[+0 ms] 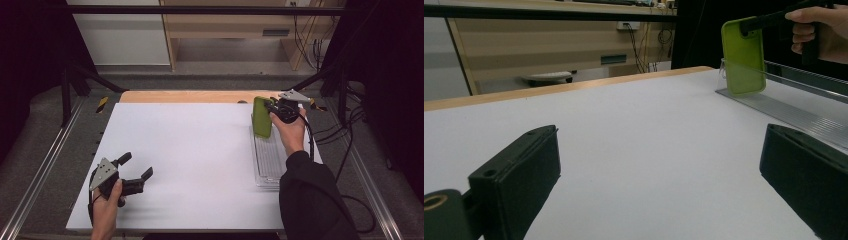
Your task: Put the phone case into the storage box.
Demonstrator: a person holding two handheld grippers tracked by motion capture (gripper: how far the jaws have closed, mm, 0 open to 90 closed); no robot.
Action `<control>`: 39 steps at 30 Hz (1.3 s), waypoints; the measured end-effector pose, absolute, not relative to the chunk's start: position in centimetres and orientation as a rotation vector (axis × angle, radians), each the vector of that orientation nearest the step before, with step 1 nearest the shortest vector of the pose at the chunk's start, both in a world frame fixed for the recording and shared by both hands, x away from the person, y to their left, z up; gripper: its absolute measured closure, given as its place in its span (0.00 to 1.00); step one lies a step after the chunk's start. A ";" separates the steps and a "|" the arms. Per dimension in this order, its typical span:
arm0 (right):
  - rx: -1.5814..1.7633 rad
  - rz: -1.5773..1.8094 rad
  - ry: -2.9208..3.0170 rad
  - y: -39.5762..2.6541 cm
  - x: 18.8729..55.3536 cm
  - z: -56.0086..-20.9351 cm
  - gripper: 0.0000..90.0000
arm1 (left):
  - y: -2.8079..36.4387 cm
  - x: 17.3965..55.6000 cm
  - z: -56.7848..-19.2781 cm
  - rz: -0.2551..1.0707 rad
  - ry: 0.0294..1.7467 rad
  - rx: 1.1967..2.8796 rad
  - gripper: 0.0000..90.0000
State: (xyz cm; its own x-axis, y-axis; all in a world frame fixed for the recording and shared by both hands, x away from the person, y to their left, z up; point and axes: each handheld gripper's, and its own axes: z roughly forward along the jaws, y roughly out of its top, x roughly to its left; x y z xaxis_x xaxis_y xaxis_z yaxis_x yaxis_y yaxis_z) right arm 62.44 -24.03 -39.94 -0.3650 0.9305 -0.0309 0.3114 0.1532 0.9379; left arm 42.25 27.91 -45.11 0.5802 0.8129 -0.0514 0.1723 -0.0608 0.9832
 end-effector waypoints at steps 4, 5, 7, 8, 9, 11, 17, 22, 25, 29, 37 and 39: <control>1.196 1.212 1.782 -24.2 62.6 -39.9 0.74 | 27.9 42.2 -45.1 0.648 0.853 1.576 0.03; 1.196 1.211 1.781 -24.2 62.6 -39.9 0.74 | 27.9 42.2 -45.1 0.648 0.853 1.577 0.03; 1.199 1.207 1.780 -24.2 62.6 -39.9 0.73 | 27.9 42.3 -45.1 0.647 0.854 1.576 0.03; 1.202 1.207 1.779 -24.3 62.6 -39.9 0.73 | 27.9 42.3 -45.1 0.647 0.855 1.576 0.03; 1.201 1.207 1.778 -24.3 62.7 -39.9 0.73 | 27.9 42.3 -45.1 0.647 0.854 1.576 0.03; 1.205 1.205 1.778 -24.3 62.7 -39.9 0.73 | 27.9 42.3 -45.1 0.646 0.852 1.577 0.03; 1.211 1.196 1.776 -24.3 62.9 -39.8 0.72 | 27.9 42.3 -45.1 0.645 0.852 1.578 0.03; 1.217 1.199 1.772 -24.3 63.0 -39.9 0.71 | 27.8 42.3 -45.1 0.645 0.851 1.579 0.03; 1.222 1.194 1.768 -24.4 63.2 -40.0 0.70 | 27.8 42.3 -45.1 0.644 0.850 1.579 0.03; 1.232 1.190 1.766 -24.4 63.3 -40.0 0.69 | 27.8 42.3 -45.1 0.643 0.851 1.580 0.03; 1.249 1.187 1.762 -24.2 63.5 -39.9 0.67 | 27.8 42.3 -45.1 0.644 0.850 1.581 0.03; 1.251 1.184 1.762 -24.3 63.6 -39.9 0.67 | 27.8 42.3 -45.1 0.644 0.851 1.580 0.03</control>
